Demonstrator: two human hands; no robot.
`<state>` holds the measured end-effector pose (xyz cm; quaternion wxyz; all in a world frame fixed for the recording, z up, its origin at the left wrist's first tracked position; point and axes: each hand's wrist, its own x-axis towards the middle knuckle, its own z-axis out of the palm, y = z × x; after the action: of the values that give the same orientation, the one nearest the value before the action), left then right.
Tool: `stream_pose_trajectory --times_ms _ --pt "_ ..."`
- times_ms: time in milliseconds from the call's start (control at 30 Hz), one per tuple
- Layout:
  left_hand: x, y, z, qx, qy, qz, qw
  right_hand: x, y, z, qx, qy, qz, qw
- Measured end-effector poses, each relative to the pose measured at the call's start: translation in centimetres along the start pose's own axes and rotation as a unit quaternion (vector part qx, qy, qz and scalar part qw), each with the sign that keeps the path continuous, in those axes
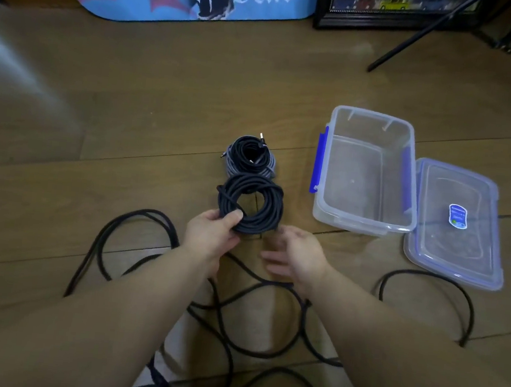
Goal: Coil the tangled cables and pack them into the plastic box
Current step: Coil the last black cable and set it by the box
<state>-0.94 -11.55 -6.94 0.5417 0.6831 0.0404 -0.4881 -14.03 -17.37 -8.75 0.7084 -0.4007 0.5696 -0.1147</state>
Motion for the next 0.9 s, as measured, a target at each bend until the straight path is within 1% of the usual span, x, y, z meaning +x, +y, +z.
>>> stream_pose_trajectory --times_ms 67,133,233,333,400,567,667,733,800,900 --pt "0.1 -0.7 1.1 0.002 -0.005 -0.012 1.0 0.0 0.1 -0.3 0.053 0.013 -0.002 0.998" --pt "0.4 -1.1 2.1 0.002 -0.007 -0.017 1.0 0.4 0.2 -0.6 0.073 0.041 -0.015 0.996" --pt "0.9 -1.4 3.0 0.011 0.001 -0.021 1.0 1.5 0.1 -1.3 0.052 0.068 -0.037 0.996" --pt "1.1 -1.3 3.2 0.015 0.025 -0.024 0.999 2.3 -0.1 -1.3 0.029 0.069 -0.052 0.996" --pt "1.4 -1.4 3.1 0.036 0.033 -0.018 0.999 2.6 -0.1 -1.1 0.005 0.066 -0.063 0.996" --pt "1.2 -1.3 2.8 0.074 0.02 -0.034 0.996 2.6 0.2 -1.1 -0.045 0.071 -0.081 0.993" --pt "0.6 -1.0 1.9 0.09 0.012 -0.043 0.995 2.3 0.4 -1.0 -0.08 0.094 -0.092 0.988" --pt "0.2 -0.9 0.7 0.143 0.013 -0.014 0.989 1.7 0.7 -1.3 -0.09 0.116 -0.09 0.985" --pt "-0.6 -1.2 -0.6 0.226 0.011 0.021 0.974 0.8 1.2 -2.3 -0.088 0.129 -0.09 0.984" --pt "-2.7 -2.3 -1.3 0.319 -0.037 0.054 0.946 -1.7 2.0 -4.6 -0.08 0.13 -0.083 0.985"
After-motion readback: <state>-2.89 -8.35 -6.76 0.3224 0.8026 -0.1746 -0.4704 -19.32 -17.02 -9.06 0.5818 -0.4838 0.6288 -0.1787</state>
